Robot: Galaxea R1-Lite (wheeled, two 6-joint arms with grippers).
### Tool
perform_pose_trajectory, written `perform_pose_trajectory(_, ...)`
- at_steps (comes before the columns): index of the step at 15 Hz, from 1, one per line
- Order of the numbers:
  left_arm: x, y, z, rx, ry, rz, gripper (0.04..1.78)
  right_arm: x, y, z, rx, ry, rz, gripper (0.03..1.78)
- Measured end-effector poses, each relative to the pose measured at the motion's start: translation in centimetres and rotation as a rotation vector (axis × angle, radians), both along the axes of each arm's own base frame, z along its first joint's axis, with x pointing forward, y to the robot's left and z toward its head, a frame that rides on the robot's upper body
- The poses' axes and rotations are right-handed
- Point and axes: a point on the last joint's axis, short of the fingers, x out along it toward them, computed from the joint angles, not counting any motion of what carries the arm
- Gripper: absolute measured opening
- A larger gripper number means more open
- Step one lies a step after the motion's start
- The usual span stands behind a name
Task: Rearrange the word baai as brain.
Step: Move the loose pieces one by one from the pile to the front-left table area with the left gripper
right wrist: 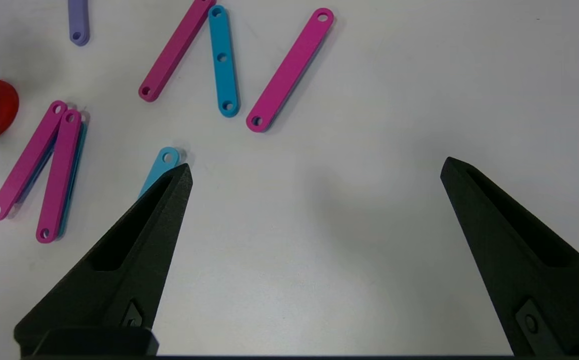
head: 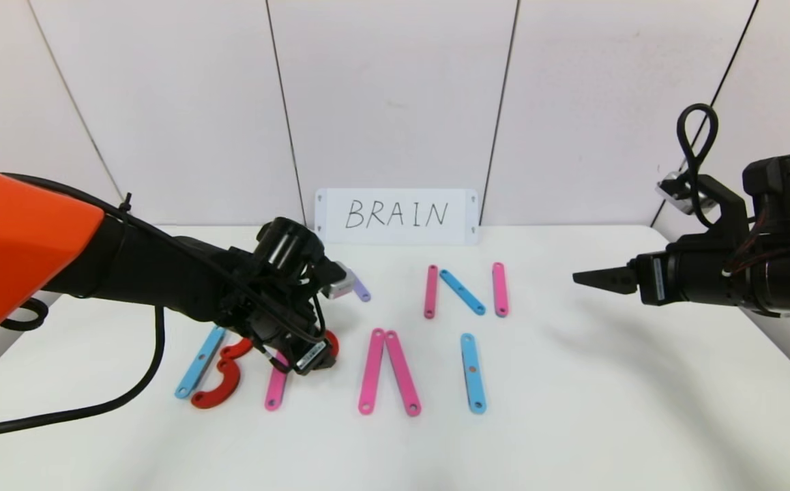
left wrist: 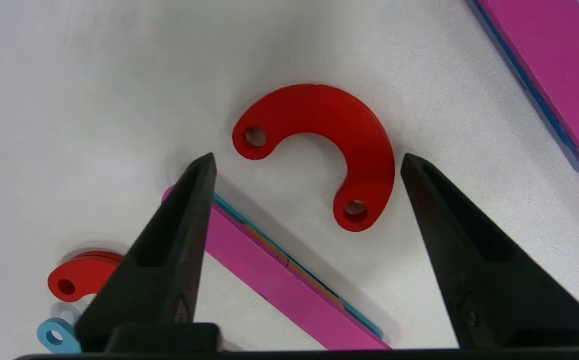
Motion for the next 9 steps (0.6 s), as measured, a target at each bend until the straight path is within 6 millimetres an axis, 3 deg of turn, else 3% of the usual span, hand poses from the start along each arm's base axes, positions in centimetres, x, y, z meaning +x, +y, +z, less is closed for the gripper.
perform_pose_trajectory(4, 0.30, -0.23, 0.42, -0.006, -0.018, -0.003, 1.71, 0.00, 0.01, 0.00, 0.000, 0.000, 0.001, 1.74)
perform_pose_trajectory(9, 0.62, -0.36, 0.41, -0.003, -0.022, 0.007, 1.75, -0.04, -0.02, 0.01, 0.001, 0.000, -0.001, 1.74)
